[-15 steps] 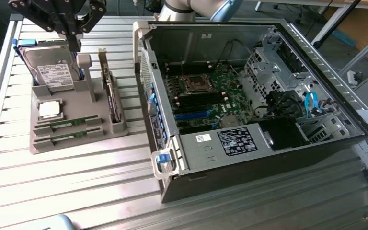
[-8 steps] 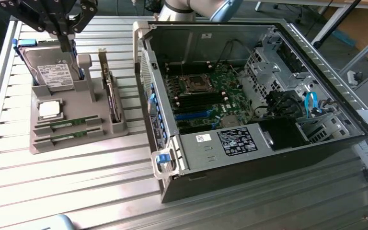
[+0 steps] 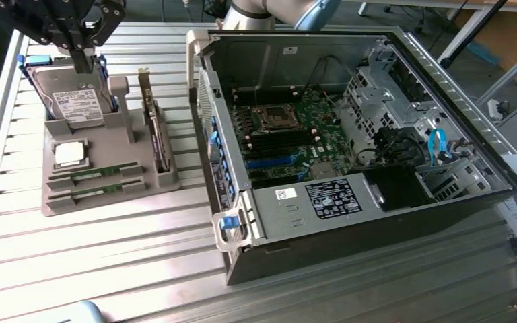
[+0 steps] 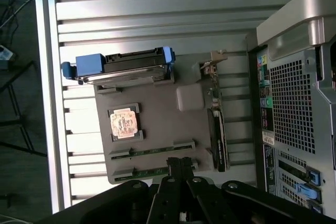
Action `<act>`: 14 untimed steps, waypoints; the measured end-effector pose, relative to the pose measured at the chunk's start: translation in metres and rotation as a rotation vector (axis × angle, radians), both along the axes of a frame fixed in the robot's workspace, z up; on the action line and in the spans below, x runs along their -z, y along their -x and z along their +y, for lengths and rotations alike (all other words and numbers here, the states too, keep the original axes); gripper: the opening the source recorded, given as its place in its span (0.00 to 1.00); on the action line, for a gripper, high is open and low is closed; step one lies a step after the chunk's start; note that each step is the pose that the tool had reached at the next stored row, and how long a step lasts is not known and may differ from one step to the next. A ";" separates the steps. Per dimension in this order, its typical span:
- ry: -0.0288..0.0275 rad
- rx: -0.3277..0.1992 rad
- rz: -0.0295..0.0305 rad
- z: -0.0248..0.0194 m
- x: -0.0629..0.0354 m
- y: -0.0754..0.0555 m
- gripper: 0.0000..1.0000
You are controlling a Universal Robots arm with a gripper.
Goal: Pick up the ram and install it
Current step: 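Reach for the ram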
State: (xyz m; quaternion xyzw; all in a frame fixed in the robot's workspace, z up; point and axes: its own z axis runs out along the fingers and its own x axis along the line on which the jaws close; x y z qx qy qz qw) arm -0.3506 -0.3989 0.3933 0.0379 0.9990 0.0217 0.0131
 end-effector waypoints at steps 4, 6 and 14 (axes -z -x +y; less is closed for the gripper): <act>0.0000 0.000 0.0000 0.0000 0.0000 0.006 0.11; 0.0000 0.000 -0.0001 0.0000 0.0000 0.009 0.11; 0.0000 0.000 0.0000 0.0000 0.0000 0.022 0.11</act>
